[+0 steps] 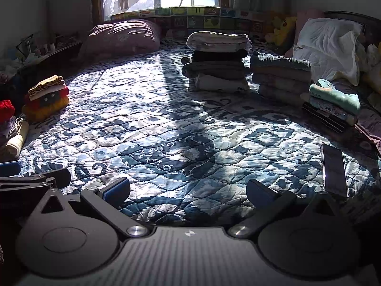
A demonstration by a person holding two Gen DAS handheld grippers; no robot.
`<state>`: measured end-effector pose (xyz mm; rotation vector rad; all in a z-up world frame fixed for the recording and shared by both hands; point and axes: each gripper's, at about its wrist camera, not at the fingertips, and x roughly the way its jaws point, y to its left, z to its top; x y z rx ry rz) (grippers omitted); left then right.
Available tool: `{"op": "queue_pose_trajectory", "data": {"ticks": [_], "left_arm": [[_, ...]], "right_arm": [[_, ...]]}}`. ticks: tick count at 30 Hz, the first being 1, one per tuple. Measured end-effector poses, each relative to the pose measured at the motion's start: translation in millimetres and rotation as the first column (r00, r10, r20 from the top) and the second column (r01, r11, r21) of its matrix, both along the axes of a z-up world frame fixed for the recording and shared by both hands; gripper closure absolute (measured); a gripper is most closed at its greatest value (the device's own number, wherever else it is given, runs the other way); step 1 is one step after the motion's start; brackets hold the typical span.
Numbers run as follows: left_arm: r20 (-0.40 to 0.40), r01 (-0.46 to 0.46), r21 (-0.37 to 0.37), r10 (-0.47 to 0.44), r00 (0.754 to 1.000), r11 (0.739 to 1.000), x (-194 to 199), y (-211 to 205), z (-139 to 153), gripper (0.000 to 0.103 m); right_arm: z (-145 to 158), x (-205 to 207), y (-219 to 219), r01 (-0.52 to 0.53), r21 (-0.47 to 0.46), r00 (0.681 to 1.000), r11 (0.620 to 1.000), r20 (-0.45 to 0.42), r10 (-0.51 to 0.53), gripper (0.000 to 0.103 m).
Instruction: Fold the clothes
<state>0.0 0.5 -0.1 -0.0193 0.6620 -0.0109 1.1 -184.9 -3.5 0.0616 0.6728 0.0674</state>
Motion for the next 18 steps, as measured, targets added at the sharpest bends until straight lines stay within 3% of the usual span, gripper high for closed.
{"op": "queue_pose_trajectory", "data": {"ticks": [8,18], "left_arm": [[0.0,0.002,-0.034,-0.002,1.0,0.999,-2.5,9.6,-2.0,0.0],[-0.009,-0.005,-0.007,0.005,1.0,1.0,0.3,0.6,-1.7,0.0]], "right_arm": [[-0.9,0.4,1.3,0.002,-0.017,1.0,1.0,-0.001,-0.002,0.0],[-1.5,1.2,2.6,0.004,-0.028,1.0,1.0,-0.001,-0.004,0.0]]}}
